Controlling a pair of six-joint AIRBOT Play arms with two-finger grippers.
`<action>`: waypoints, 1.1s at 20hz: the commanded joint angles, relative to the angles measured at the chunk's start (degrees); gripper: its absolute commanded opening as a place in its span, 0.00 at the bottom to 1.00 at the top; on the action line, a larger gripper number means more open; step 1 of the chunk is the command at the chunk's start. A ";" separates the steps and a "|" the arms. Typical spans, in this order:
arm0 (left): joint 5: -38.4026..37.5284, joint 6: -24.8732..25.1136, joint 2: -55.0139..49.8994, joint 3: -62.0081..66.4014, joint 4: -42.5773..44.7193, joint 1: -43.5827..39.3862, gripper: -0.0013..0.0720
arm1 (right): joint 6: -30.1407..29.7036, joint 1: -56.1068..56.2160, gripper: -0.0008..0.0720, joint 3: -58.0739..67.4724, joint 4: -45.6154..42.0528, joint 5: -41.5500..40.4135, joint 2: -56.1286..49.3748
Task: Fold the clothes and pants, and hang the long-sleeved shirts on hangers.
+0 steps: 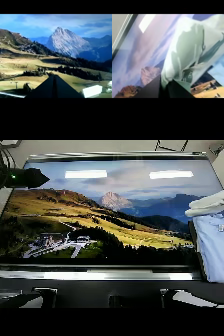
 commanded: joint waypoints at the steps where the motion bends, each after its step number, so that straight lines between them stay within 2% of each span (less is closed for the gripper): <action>1: 0.59 2.01 -0.07 -0.02 0.00 -0.04 0.05 | 3.10 -8.00 0.06 0.79 -5.46 5.90 2.58; 3: 0.68 2.03 -0.04 -0.02 0.00 -0.04 0.05 | 3.19 -9.90 0.06 0.76 -13.00 10.99 2.93; 4: 0.68 2.01 -0.04 -0.04 0.00 -0.04 0.05 | 2.58 -9.88 0.06 0.42 -19.54 13.66 2.95; 7: 0.68 2.03 -0.04 -0.70 0.00 -0.04 0.05 | 2.51 -9.84 0.06 -6.84 -31.41 13.57 5.97; 9: 0.55 2.01 -0.04 -1.42 -0.02 -0.11 0.05 | -0.20 -9.84 0.06 -16.11 -36.50 13.53 8.39; 13: 0.22 2.03 0.00 -1.68 -0.02 -0.57 0.05 | -1.66 -9.90 0.06 -37.22 -48.52 6.69 13.22; 16: 0.24 1.99 -0.02 -1.68 -0.02 -1.55 0.05 | -0.87 -9.88 0.06 -48.59 -48.11 -0.15 13.94; 17: 0.28 1.99 -0.02 -1.68 -0.02 -2.08 0.05 | -0.87 -9.88 0.10 -50.80 -48.15 -1.68 13.92; 18: 0.28 1.99 -0.02 -1.68 -0.02 -2.56 0.05 | -0.90 -9.88 0.33 -52.24 -48.50 -2.89 13.92; 19: 0.26 1.99 -0.02 -1.68 0.00 -2.93 0.05 | -1.16 -9.88 0.68 -52.48 -50.25 -3.37 13.94; 20: 0.33 1.79 -0.02 -1.62 0.00 -3.41 0.05 | -1.20 -9.88 0.83 -51.76 -51.19 -3.56 13.94; 22: 2.01 1.79 0.07 -1.11 0.00 -4.26 0.05 | -2.78 -9.77 0.84 -45.90 -49.70 -5.53 13.94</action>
